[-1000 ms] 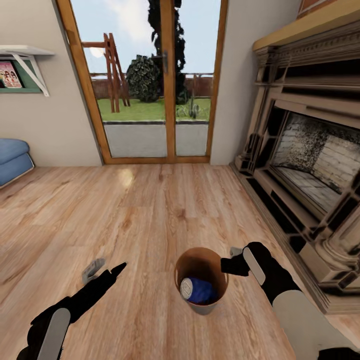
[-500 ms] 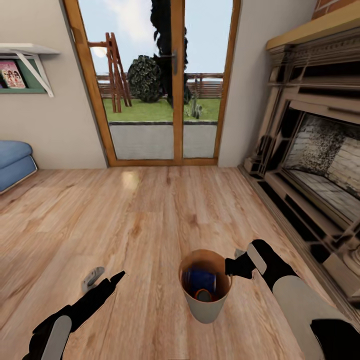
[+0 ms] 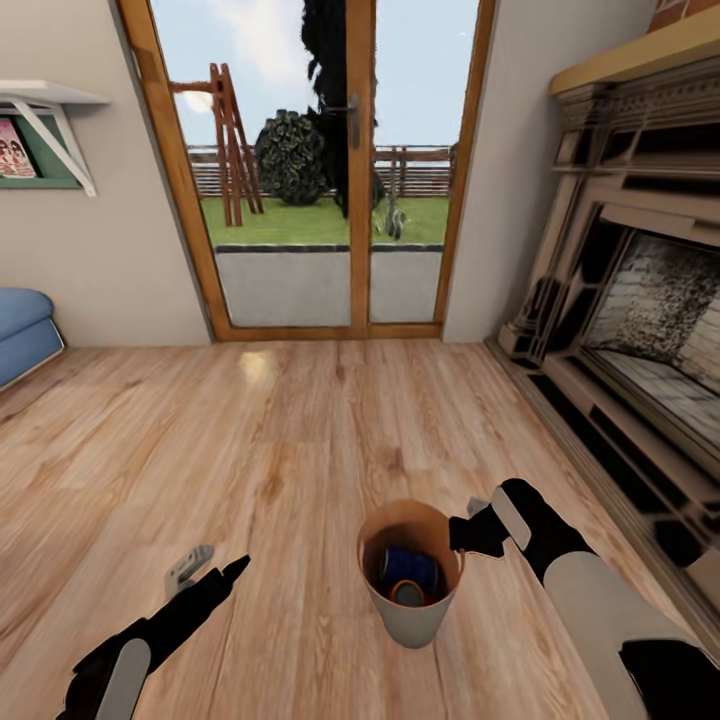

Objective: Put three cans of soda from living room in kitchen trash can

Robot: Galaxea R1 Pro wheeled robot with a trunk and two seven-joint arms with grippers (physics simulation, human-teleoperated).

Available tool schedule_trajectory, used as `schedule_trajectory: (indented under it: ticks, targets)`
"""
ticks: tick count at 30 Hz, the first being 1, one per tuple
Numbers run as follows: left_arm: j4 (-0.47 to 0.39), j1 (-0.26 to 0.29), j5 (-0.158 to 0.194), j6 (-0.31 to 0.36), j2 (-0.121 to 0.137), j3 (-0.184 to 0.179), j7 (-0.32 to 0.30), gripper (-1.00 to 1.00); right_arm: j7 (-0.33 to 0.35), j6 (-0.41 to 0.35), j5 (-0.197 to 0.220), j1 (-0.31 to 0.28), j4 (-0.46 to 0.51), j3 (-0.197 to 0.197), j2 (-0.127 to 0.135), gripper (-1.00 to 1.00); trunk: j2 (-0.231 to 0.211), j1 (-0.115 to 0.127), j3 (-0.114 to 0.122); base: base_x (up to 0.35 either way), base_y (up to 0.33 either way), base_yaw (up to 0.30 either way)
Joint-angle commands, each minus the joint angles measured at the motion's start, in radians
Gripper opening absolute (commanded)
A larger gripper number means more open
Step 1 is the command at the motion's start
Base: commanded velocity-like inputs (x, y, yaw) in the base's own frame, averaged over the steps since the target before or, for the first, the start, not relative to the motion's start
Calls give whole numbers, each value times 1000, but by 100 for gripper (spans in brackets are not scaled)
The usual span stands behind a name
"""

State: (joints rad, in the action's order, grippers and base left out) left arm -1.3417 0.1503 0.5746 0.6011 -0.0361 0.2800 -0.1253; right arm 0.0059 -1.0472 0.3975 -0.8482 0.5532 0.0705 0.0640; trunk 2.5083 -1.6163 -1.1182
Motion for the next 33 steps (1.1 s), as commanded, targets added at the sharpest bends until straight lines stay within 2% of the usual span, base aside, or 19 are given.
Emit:
schedule_trajectory:
  ticks: [1, 7, 9, 10, 11, 13, 17, 19, 22, 24, 27, 33]
  targets:
    - [3, 0, 0, -3, 0, 0, 0, 100, 5, 0, 44, 0, 0, -2, 0, -100, 0, 0, 0, 347, 1, 0]
    - [52, 0, -1, -44, -7, -3, -7, 100, 5, 0, 37, 0, 3, -4, 7, -100, 0, 0, 0, 347, 0, 0]
    - [67, 0, -1, -49, -7, -3, -8, 100, 3, 0, 37, -1, -1, -7, 19, -100, 0, 0, 0, 342, 0, 0]
    - [74, 0, -1, -52, -8, -3, -8, 100, 3, 0, 40, -2, -3, -10, 35, -100, 0, 0, 0, 256, 0, 0]
    - [81, 0, -1, -49, -9, -3, -4, 100, 3, 0, 42, -4, -6, -13, 63, -100, 0, 0, 0, 131, 0, 0]
    - [83, -5, 12, -35, -12, 6, 0, 100, 3, 0, 44, -10, -8, -15, 97, -100, 0, 0, 0, 69, 0, 0]
    - [68, -40, 82, 29, 0, 27, -2, 100, 3, 0, 45, -20, -14, -19, 123, -100, 1, -1, -8, 23, 0, 0]
    - [65, -46, 91, 39, 2, 29, -1, 100, 3, 0, 46, -22, -15, -34, 128, -100, 1, -2, -15, 7, 0, 0]
    - [63, -51, 95, 48, 4, 28, 4, 100, 2, 0, 45, -23, -17, -92, 130, -100, 2, -3, -27, 3, 0, 0]
    - [63, -52, 97, 52, 3, 27, 7, 100, 1, 0, 45, -23, -17, -113, 131, -100, 2, -4, -35, 1, 0, 0]
    - [62, -53, 97, 54, 3, 29, 8, 100, 1, 0, 44, -23, -18, -129, 130, -100, 3, -5, -46, 0, 0, 0]
    - [62, -54, 100, 56, 4, 26, 9, 100, 0, 0, 44, -22, -18, -136, 126, -100, 4, -8, -69, 0, 0, 0]
